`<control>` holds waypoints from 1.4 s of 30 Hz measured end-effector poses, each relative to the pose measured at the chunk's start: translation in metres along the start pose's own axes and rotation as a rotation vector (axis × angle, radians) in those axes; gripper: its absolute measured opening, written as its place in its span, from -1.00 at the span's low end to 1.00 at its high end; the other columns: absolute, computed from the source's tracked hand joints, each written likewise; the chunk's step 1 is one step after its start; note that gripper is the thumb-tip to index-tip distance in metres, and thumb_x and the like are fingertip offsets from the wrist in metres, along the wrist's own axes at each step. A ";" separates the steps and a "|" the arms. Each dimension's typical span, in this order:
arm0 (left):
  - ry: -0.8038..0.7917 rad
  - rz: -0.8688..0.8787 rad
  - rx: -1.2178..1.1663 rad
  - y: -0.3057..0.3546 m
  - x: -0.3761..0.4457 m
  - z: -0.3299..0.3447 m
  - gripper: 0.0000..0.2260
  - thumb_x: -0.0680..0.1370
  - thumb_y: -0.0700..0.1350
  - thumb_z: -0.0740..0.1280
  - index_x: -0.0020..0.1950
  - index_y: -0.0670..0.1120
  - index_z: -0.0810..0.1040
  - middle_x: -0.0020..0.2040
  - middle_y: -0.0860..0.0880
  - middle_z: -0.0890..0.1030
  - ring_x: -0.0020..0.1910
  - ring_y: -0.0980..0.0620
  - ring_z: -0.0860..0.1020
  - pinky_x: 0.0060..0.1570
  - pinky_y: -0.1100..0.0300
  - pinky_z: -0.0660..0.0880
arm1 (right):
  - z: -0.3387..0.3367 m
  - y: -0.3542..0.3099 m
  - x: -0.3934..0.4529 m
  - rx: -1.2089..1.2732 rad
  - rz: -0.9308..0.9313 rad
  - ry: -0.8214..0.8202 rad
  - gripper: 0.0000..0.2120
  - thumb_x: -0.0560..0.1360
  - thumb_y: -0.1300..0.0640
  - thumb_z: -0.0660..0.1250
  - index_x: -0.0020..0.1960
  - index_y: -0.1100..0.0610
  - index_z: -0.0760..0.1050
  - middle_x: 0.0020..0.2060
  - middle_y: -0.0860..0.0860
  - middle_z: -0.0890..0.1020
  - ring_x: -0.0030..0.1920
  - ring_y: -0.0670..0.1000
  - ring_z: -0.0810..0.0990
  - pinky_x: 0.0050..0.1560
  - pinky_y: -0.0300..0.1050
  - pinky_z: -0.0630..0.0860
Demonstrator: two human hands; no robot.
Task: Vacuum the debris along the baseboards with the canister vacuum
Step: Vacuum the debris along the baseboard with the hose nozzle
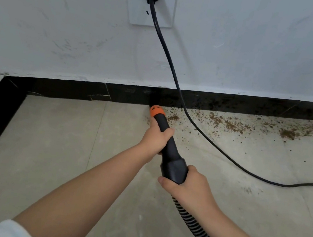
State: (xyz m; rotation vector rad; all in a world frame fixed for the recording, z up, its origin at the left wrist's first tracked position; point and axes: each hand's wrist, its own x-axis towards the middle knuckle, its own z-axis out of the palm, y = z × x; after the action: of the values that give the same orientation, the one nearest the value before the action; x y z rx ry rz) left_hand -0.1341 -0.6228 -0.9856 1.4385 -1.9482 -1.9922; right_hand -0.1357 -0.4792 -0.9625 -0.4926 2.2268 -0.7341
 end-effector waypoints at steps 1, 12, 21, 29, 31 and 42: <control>-0.008 0.001 0.007 0.001 0.000 0.003 -0.38 0.60 -0.06 0.21 0.54 -0.04 -0.07 0.32 -0.14 0.41 0.10 -0.12 0.49 -0.09 0.06 0.50 | -0.002 0.002 -0.001 0.008 0.007 0.006 -0.58 0.36 -0.14 0.42 -0.03 0.09 0.31 -0.21 -0.10 0.47 -0.27 -0.18 0.47 -0.40 -0.31 0.37; -0.130 0.011 0.048 0.014 0.002 0.043 -0.35 0.59 -0.04 0.23 0.54 -0.03 -0.09 0.28 -0.13 0.43 0.10 -0.11 0.49 -0.07 0.05 0.52 | -0.023 0.024 -0.007 0.023 0.054 0.095 -0.59 0.38 -0.15 0.41 -0.03 0.10 0.32 -0.23 -0.12 0.46 -0.30 -0.22 0.43 -0.44 -0.39 0.30; -0.188 0.047 0.079 0.020 0.006 0.072 -0.37 0.58 -0.04 0.24 0.54 -0.02 -0.05 0.22 -0.10 0.46 0.05 -0.08 0.49 -0.09 0.05 0.53 | -0.037 0.042 -0.007 0.055 0.085 0.155 -0.59 0.38 -0.13 0.42 -0.02 0.13 0.35 -0.21 -0.07 0.49 -0.28 -0.17 0.46 -0.40 -0.33 0.35; -0.251 0.052 0.091 0.031 0.007 0.100 -0.35 0.60 -0.05 0.23 0.54 -0.02 -0.11 0.13 -0.08 0.43 0.01 -0.06 0.48 -0.10 0.09 0.51 | -0.052 0.058 -0.005 0.114 0.113 0.211 -0.60 0.37 -0.10 0.43 -0.01 0.15 0.39 -0.20 -0.04 0.54 -0.27 -0.17 0.48 -0.41 -0.31 0.33; -0.269 0.056 0.105 0.034 0.007 0.109 -0.36 0.59 -0.05 0.23 0.54 -0.03 -0.10 0.12 -0.08 0.44 -0.02 -0.06 0.48 -0.14 0.10 0.51 | -0.057 0.063 -0.004 0.130 0.128 0.229 -0.60 0.37 -0.10 0.43 -0.01 0.15 0.40 -0.19 -0.02 0.55 -0.27 -0.16 0.49 -0.40 -0.30 0.34; -0.253 0.074 0.145 0.040 0.001 0.149 -0.34 0.59 -0.03 0.22 0.55 -0.05 -0.11 0.32 -0.15 0.41 0.20 -0.17 0.47 0.15 -0.04 0.51 | -0.082 0.084 -0.006 0.134 0.160 0.273 -0.65 0.38 -0.06 0.43 -0.02 0.13 0.40 -0.20 -0.05 0.54 -0.27 -0.20 0.46 -0.41 -0.32 0.30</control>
State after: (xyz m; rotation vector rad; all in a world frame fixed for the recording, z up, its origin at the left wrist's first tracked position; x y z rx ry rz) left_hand -0.2449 -0.5149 -0.9831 1.1663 -2.2525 -2.1306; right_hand -0.2028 -0.3830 -0.9661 -0.1516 2.4134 -0.9020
